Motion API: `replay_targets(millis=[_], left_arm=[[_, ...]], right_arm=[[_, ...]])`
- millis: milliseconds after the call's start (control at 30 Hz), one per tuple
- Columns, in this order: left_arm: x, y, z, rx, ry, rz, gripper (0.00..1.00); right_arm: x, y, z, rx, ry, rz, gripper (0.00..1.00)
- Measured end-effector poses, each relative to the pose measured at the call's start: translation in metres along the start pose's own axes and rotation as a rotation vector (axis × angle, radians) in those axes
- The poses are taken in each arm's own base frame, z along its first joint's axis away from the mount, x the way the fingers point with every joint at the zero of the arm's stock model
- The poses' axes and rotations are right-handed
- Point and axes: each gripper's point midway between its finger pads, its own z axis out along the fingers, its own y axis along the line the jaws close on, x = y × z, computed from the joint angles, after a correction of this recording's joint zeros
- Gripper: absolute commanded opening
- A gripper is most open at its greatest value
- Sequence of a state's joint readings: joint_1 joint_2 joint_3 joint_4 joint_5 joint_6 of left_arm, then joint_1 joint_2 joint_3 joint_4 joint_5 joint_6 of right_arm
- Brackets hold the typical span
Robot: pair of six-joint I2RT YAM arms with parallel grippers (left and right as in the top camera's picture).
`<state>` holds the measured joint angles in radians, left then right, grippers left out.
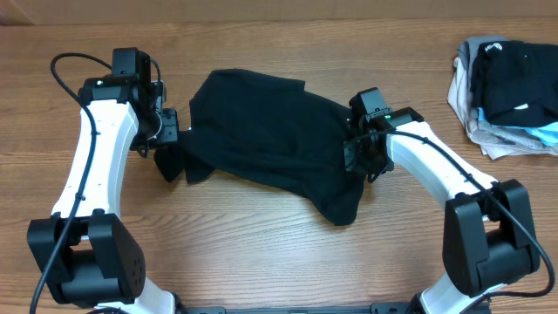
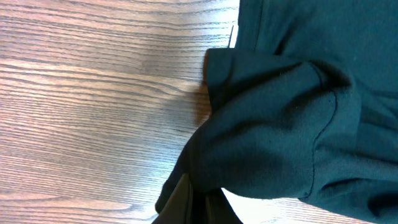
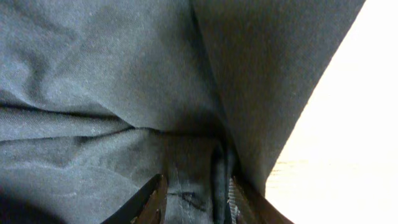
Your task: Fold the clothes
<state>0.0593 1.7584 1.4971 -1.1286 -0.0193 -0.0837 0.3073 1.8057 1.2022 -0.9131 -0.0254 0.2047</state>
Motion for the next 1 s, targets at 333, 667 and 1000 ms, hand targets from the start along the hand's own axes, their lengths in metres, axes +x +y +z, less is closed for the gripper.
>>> replay_targets(millis=[333, 667, 1000], left_arm=[[-0.001, 0.0, 0.0, 0.0, -0.005, 0.0, 0.04], [-0.026, 0.002, -0.04, 0.005, -0.076, -0.007, 0.04], [-0.091, 0.008, -0.196, 0.003, -0.477, 0.008, 0.04]], right_arm=[[-0.002, 0.003, 0.0, -0.019, -0.007, 0.002, 0.04], [-0.051, 0.005, -0.069, -0.085, -0.106, 0.051, 0.04], [-0.115, -0.023, -0.291, -0.143, -0.586, 0.077, 0.04]])
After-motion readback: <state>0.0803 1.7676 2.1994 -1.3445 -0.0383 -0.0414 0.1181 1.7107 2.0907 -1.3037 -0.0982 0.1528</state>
